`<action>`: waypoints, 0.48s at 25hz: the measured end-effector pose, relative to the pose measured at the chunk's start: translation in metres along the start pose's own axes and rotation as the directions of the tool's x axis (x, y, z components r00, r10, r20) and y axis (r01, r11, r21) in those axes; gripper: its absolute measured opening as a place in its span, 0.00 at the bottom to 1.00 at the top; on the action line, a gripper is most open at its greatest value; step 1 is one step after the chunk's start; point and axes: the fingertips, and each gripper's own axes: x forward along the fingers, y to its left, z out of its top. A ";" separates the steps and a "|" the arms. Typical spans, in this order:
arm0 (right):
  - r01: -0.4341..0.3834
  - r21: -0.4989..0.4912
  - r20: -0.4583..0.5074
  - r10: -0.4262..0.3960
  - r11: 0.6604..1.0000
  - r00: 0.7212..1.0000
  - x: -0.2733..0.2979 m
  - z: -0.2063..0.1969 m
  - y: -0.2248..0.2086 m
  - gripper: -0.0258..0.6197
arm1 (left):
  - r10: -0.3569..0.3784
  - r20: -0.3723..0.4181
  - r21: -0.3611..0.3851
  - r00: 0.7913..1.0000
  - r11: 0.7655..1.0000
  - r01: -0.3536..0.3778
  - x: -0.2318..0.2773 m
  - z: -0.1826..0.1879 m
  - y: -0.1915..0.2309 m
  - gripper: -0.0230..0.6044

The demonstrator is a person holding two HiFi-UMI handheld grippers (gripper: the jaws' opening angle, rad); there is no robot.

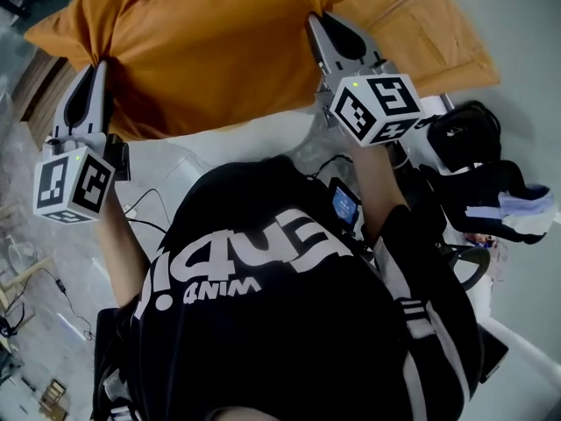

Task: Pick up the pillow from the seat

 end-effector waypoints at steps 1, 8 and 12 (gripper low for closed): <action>-0.001 0.000 -0.002 0.001 1.000 1.000 0.001 -0.001 0.000 0.09 | 0.001 -0.003 -0.001 1.000 1.000 -0.001 0.000 -0.001 0.000 0.08; -0.003 0.007 -0.007 0.003 1.000 1.000 -0.006 -0.004 0.000 0.09 | 0.002 -0.010 -0.006 1.000 1.000 -0.002 -0.003 -0.004 -0.006 0.08; 0.000 0.013 -0.009 0.000 1.000 1.000 -0.005 -0.006 -0.001 0.09 | -0.001 -0.012 -0.008 1.000 1.000 0.001 0.000 -0.006 -0.005 0.08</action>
